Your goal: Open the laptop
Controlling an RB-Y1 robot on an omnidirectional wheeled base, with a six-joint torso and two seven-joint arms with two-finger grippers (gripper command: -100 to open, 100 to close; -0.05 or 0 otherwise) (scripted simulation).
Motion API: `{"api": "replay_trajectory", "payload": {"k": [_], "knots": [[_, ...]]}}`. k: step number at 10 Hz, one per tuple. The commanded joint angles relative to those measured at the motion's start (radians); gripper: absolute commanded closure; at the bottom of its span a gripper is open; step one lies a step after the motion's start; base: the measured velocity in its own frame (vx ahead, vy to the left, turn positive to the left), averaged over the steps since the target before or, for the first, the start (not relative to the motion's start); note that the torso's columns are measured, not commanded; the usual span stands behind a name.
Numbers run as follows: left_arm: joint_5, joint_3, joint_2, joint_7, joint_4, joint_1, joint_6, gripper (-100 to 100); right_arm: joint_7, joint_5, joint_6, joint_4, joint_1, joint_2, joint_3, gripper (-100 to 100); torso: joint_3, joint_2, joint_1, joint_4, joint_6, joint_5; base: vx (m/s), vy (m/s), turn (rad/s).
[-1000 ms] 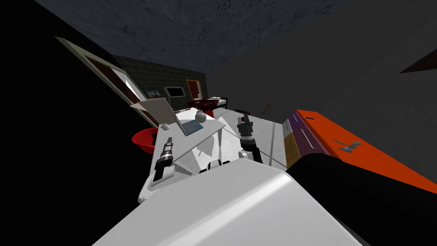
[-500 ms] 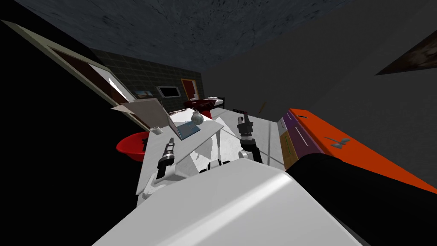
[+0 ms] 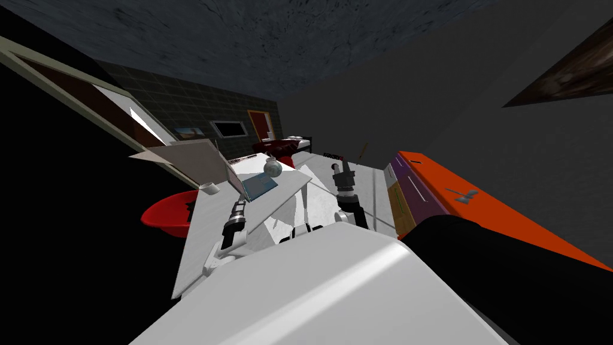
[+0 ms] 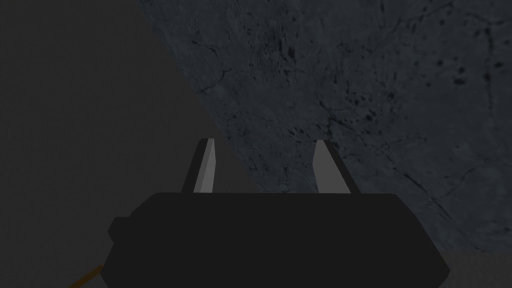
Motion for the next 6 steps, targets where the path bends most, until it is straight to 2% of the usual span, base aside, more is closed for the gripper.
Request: {"api": "replay_trajectory", "payload": {"k": [1, 2, 3, 4, 6], "knots": [[0.002, 0.003, 0.012, 0.004, -0.008, -0.017, 0.028, -100, 0.0, 0.0, 0.0, 0.0, 0.0, 0.0, 0.0, 0, 0.001, 0.002, 0.0, 0.0, 0.0, 0.0, 0.056, 0.0, -0.025], [0.001, 0.001, 0.009, 0.003, -0.007, -0.007, 0.013, -100, 0.0, 0.0, 0.0, 0.0, 0.0, 0.0, 0.0, 0, 0.0, 0.0, 0.0, 0.0, 0.0, 0.0, 0.036, 0.001, -0.008], [0.002, 0.001, 0.01, 0.004, -0.008, -0.009, 0.018, 100, 0.0, 0.0, 0.0, 0.0, 0.0, 0.0, 0.0, 0, 0.0, 0.0, 0.0, 0.0, 0.0, 0.0, 0.006, 0.0, 0.002], [-0.021, -0.003, 0.052, -0.007, -0.015, -0.011, 0.066, 100, 0.0, 0.0, 0.0, 0.0, 0.0, 0.0, 0.0, 0, 0.001, 0.002, 0.0, 0.0, 0.0, 0.0, -0.014, -0.061, -0.052], [-0.043, -0.008, 0.094, -0.017, -0.022, -0.013, 0.115, 100, 0.0, 0.0, 0.0, 0.0, 0.0, 0.0, 0.0, 0, 0.001, 0.001, -0.006, 0.001, 0.002, -0.002, -0.018, -0.088, -0.094]]}}
